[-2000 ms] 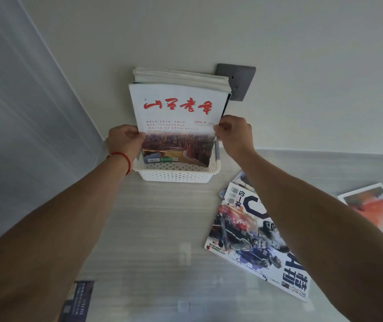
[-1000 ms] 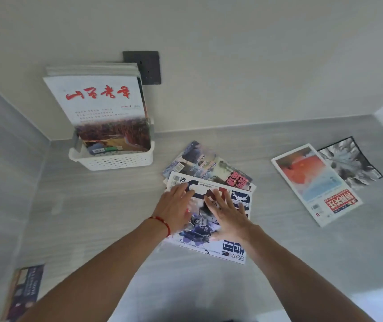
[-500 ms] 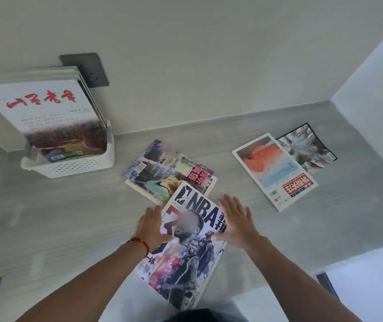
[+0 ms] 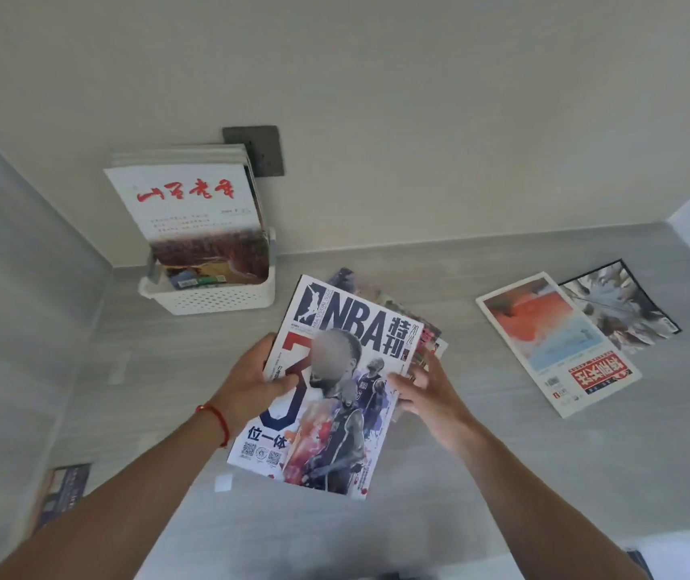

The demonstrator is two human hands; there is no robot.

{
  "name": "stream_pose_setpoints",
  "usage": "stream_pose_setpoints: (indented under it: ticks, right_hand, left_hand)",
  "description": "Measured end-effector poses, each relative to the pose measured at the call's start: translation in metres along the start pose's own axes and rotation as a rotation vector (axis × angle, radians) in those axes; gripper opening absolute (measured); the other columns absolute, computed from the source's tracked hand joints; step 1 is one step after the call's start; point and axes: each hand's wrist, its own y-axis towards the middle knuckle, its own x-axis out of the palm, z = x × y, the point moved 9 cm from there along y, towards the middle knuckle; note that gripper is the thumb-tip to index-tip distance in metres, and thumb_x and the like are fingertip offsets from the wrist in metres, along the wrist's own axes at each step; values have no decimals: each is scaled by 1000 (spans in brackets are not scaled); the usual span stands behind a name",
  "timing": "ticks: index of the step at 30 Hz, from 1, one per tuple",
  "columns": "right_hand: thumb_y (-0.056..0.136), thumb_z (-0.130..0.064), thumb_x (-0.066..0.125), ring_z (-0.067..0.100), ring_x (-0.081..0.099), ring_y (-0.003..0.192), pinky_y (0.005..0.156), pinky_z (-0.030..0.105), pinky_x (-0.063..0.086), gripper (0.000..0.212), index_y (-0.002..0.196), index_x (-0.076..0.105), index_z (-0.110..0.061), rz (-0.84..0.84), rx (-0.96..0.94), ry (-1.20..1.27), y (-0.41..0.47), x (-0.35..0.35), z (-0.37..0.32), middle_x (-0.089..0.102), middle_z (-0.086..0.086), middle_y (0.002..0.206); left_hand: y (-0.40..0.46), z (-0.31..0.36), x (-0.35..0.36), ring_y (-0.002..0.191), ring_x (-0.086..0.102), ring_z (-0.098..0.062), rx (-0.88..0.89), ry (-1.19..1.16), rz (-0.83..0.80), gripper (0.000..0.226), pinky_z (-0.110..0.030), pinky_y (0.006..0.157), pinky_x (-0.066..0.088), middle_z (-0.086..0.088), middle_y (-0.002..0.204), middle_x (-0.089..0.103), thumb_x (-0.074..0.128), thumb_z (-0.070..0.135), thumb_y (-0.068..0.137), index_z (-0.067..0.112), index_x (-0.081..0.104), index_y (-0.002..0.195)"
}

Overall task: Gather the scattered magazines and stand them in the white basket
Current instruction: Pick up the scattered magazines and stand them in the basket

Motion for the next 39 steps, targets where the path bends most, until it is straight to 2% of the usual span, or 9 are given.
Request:
stream_pose_setpoints:
  ticks: [4, 8, 12, 15, 18, 22, 25, 33, 39]
  right_hand:
    - [93, -10, 70, 22, 76, 92, 82, 45, 64, 33, 125, 65, -16, -26, -4, -222, 17, 45, -47, 76, 4, 107]
    - [92, -7, 71, 0, 74, 76, 63, 18, 59, 32, 117, 66, -27, 26, -200, -345, 34, 94, -144, 76, -18, 83]
    - [93, -10, 72, 10, 74, 91, 84, 33, 62, 23, 104, 72, -30, 95, -391, -378, 52, 144, -232, 76, -11, 98]
    - [92, -5, 71, 20, 73, 97, 93, 41, 59, 21, 111, 74, -14, 157, -476, -349, 68, 173, -275, 77, 1, 104]
    - [90, -4, 70, 19, 74, 94, 87, 35, 60, 23, 110, 75, -15, 235, -519, -383, 90, 200, -302, 78, 0, 102]
    - [87, -8, 68, 11, 71, 81, 61, 11, 47, 22, 102, 77, -21, 321, -531, -528, 119, 224, -311, 79, -5, 97]
    - [88, -9, 68, 0, 65, 70, 53, 7, 43, 17, 96, 78, -21, 329, -471, -548, 141, 232, -291, 76, -11, 86]
    - [85, -7, 64, 19, 74, 78, 71, 31, 62, 20, 93, 80, -16, 319, -527, -661, 170, 256, -290, 79, -3, 84]
    - [86, -4, 62, 23, 72, 84, 74, 29, 59, 23, 101, 78, -12, 323, -458, -704, 188, 245, -256, 79, 4, 91]
  left_hand:
    - [-3, 2, -59, 105, 72, -11, -10, -64, 107, 49, -30, 86, 58, 11, 108, 78, 74, -1, 87, 32, 63, 121]
    - [5, 21, -128, 106, 74, -24, 30, -218, 262, 28, -50, 96, 57, 1, 112, 78, 64, 12, 98, 29, 69, 120]
    - [17, 66, -202, 110, 71, -28, 165, -96, 427, 21, -50, 102, 55, -7, 118, 75, 61, 15, 100, 21, 69, 118]
    - [21, 91, -255, 97, 73, -20, 201, 90, 654, 19, -35, 97, 56, -4, 109, 78, 65, 21, 96, 20, 75, 112]
    - [32, 99, -285, 88, 67, -11, 207, 172, 751, 19, -12, 78, 48, -2, 108, 78, 66, 23, 96, 19, 76, 112]
    - [61, 74, -305, 101, 73, -19, 114, 99, 756, 21, -31, 98, 56, -3, 113, 78, 70, 24, 94, 19, 78, 112]
    - [84, 39, -311, 102, 75, -23, 33, -87, 730, 21, -42, 96, 60, -5, 112, 78, 73, 18, 91, 17, 78, 112]
    - [125, 3, -333, 86, 78, -19, -29, -134, 770, 16, -40, 83, 65, 1, 96, 79, 77, 22, 86, 21, 80, 102]
    - [144, -16, -323, 93, 77, -23, -48, -42, 677, 20, -42, 91, 62, -6, 102, 80, 78, 22, 87, 16, 80, 105]
